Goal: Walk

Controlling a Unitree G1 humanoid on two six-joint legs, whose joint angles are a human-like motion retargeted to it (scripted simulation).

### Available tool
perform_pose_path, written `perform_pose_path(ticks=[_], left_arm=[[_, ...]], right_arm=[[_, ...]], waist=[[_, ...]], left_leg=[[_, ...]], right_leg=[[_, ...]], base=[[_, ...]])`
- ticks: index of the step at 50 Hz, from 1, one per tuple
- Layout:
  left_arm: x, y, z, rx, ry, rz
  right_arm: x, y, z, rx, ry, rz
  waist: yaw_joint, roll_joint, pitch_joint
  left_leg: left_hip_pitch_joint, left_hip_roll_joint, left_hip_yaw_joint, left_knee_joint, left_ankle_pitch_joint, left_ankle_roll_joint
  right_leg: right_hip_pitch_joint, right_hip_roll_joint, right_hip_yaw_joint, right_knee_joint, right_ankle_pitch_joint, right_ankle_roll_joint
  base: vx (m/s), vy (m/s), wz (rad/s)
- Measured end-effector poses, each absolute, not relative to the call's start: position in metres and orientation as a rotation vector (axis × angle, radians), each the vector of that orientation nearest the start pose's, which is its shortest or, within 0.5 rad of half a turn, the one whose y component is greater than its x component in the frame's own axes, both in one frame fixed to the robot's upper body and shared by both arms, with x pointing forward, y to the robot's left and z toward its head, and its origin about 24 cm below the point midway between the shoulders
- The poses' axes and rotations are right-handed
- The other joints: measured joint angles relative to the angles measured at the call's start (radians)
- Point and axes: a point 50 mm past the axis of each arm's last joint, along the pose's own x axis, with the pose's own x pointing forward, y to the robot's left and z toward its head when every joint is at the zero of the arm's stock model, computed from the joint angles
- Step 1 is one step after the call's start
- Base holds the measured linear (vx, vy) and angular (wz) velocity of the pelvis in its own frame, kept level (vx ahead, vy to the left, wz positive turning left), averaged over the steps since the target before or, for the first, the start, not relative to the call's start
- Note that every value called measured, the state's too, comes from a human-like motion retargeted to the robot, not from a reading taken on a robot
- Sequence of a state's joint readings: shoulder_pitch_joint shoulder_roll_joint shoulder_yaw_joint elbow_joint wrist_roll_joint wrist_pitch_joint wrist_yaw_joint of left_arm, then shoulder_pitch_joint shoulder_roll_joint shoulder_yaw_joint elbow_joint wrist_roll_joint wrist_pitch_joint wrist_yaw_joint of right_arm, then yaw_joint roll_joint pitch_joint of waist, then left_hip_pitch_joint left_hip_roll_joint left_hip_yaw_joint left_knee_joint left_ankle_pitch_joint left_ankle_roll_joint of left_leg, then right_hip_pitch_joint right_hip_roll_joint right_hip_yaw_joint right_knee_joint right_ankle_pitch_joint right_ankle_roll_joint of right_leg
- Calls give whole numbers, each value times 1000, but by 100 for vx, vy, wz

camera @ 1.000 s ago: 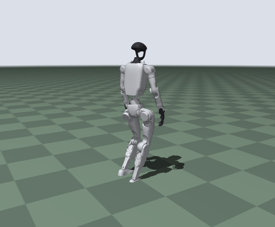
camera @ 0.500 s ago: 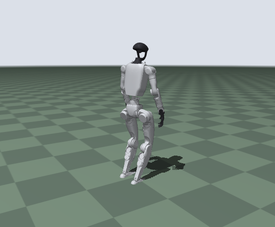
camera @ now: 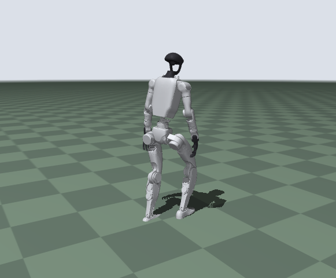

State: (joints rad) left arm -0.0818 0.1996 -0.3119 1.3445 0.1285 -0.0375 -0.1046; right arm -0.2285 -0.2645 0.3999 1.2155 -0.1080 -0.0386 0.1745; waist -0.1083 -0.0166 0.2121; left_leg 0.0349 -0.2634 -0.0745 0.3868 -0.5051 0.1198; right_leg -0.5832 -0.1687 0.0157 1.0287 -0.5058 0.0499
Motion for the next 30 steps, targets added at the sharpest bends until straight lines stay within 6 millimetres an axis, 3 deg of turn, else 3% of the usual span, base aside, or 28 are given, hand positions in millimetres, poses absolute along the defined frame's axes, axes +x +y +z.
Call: perform_pose_path(ticks=[7,12,18,22,27,30], left_arm=[[81,213,-169,413,1291,-288],[76,214,-169,406,1292,-279],[72,213,-170,386,1292,-258],[70,210,-171,367,1293,-257],[76,206,-170,371,1261,-278],[91,205,-166,389,1204,-279]], right_arm=[[165,-207,-142,-493,1070,382],[148,-214,-149,-470,1132,343],[127,-222,-155,-447,1210,290],[123,-229,-156,-444,1230,259],[134,-236,-150,-465,1188,223],[149,-241,-143,-493,1134,193]], waist=[[2,41,-3],[10,41,-7],[27,77,-19],[43,148,-22],[77,226,-39],[103,240,-53]], left_leg=[[49,68,-9,-7,-55,-5],[65,82,-11,79,-118,-16],[90,130,-38,220,-141,-55],[64,184,-101,408,-51,-151],[-79,232,-140,763,195,-323],[-203,273,-105,944,269,-337]], right_leg=[[-29,83,-15,-323,99,57],[-41,101,-15,-361,144,79],[-9,158,-39,-306,207,55],[52,260,-67,-315,199,2],[106,383,-80,-336,171,-65],[146,417,-74,-369,149,-85]], base=[[27,-3,-9],[33,-8,-2],[40,-12,-2],[42,-13,-23],[40,-7,-31],[42,-5,-18]])
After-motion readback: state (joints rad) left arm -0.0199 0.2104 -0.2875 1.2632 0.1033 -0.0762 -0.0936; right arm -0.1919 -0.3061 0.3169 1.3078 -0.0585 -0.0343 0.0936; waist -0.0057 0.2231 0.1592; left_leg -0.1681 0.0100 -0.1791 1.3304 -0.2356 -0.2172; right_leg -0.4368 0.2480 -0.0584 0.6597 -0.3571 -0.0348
